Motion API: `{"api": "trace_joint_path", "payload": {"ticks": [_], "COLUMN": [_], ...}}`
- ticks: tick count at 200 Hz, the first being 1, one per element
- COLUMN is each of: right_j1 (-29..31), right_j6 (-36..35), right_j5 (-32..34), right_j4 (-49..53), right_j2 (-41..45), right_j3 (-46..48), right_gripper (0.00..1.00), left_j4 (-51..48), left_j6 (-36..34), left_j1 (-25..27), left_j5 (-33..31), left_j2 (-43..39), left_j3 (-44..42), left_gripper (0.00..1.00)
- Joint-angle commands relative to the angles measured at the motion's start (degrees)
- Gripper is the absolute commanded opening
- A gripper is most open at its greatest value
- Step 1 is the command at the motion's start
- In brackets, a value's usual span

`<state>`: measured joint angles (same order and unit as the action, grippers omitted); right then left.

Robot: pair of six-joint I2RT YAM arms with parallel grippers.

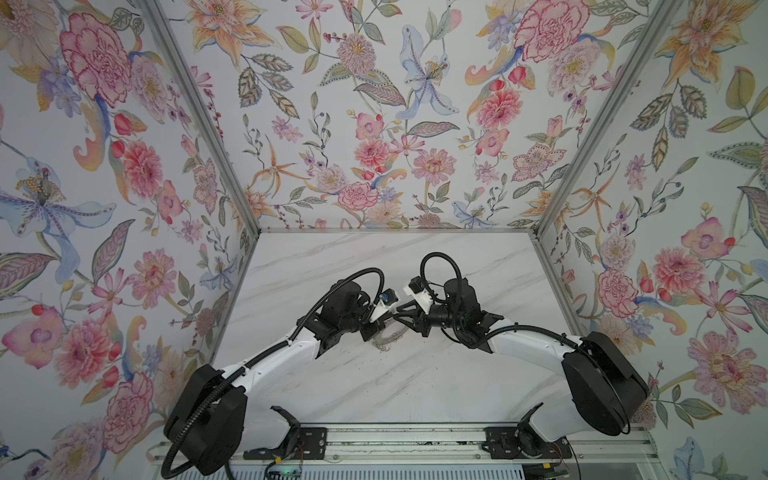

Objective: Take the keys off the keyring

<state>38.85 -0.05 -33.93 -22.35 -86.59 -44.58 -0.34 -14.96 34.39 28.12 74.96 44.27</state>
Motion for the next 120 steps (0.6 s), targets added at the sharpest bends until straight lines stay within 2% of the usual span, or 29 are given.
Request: {"api": "trace_joint_path", "payload": {"ticks": [1, 25, 44, 78, 120], "right_j1": [1.1, 1.2, 1.2, 1.1, 0.5], "right_j6": [-1.6, -2.2, -2.2, -2.4, -2.4], "right_j5": [0.4, 0.4, 0.9, 2.3, 5.3], "right_j4": [1.3, 2.4, 2.9, 3.1, 2.3], "right_j2": [-0.8, -0.6, -1.0, -0.1, 2.6], "right_j3": [-1.3, -1.5, -1.8, -1.5, 0.8], "right_gripper": [0.26, 0.24, 0.12, 0.0, 0.0], "left_j4": [1.5, 1.8, 1.8, 1.5, 1.1], "left_j6": [0.5, 0.5, 0.6, 0.4, 0.5], "left_j1": [0.1, 0.1, 0.1, 0.1, 0.0], "left_j5": [1.3, 1.4, 1.5, 0.9, -1.1], "left_j2": [-0.1, 0.0, 0.1, -0.2, -1.1], "left_j3": [0.6, 0.6, 0.7, 0.6, -0.3], "left_gripper": [0.0, 0.0, 0.0, 0.0, 0.0]}}
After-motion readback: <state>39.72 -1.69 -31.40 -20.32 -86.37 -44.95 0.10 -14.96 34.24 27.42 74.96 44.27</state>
